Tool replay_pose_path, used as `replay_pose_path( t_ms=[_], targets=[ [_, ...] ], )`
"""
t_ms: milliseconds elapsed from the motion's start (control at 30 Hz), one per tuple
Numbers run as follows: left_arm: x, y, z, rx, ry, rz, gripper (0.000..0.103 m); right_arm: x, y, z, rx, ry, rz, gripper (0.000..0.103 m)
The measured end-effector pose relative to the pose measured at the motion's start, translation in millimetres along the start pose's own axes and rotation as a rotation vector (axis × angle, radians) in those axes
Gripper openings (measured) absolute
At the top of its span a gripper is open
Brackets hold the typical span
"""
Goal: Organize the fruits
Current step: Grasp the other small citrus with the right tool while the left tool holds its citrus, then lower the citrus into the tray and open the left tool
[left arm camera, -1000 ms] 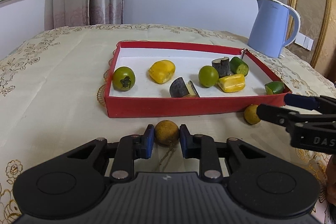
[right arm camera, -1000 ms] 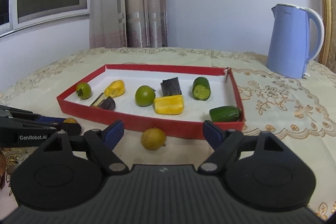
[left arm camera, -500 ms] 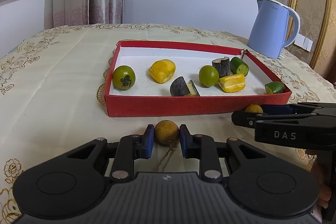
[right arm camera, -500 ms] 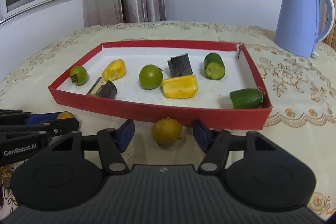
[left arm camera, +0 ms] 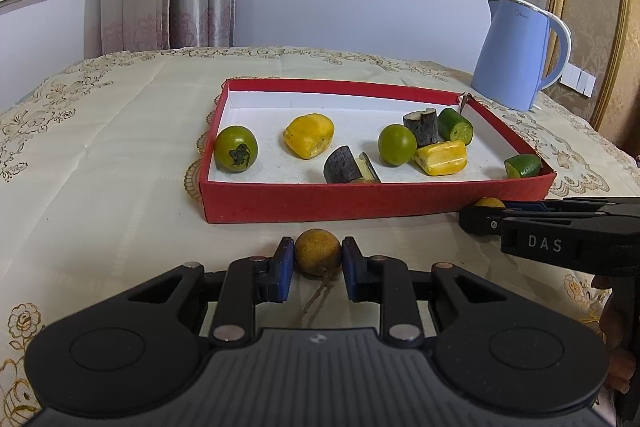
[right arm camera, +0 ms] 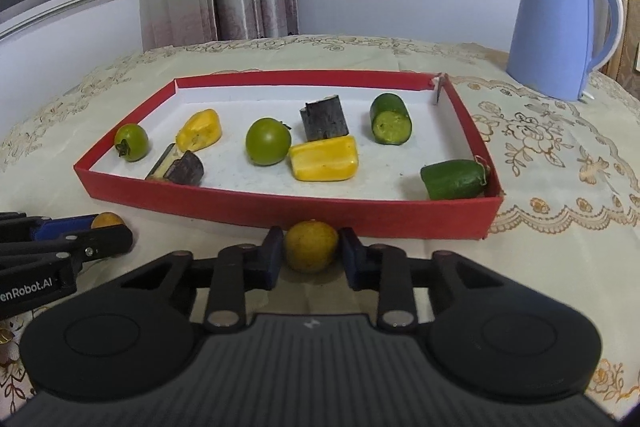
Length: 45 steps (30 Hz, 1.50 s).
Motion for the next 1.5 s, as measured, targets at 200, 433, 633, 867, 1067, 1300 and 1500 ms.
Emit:
replay_pose_path(
  t_ms=[200,433,633,867,1067,1300,1500],
  targets=[
    [0,0,0,0.001,-0.001,0.001,0.024,2,-3,0,-0.017,-0.002,-0.02,0.029],
    [1,0,0,0.004,-0.002,0.004,0.024,13,-8,3,-0.033,-0.033,-0.054,0.029],
    [1,0,0,0.0,-0.005,0.002,0.024,20,-17,5,-0.074,-0.052,-0.061,0.029],
    [2,0,0,-0.007,-0.004,-0.001,0.024,21,-22,5,-0.115,-0.062,-0.082,0.029],
    [5,0,-6,-0.013,-0.012,-0.018,0.024,19,-25,6,-0.143,-0.056,-0.096,0.029],
    [15,-3,-32,-0.033,-0.063,-0.024,0.025,18,-26,7,-0.154,-0.053,-0.102,0.029],
    [17,-10,-64,-0.051,-0.111,-0.018,0.025,18,-27,7,-0.162,-0.054,-0.104,0.029]
  ],
)
Point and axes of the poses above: each gripper's, at about its wrist camera, not at the fingertips, and x roughly against the way its jaws point, y to its left, z to its underside, the point moved 10 cm from there along -x, roughly the way its jaws point, and after that the axes turned 1 degree about -y, right-handed, at the moved point
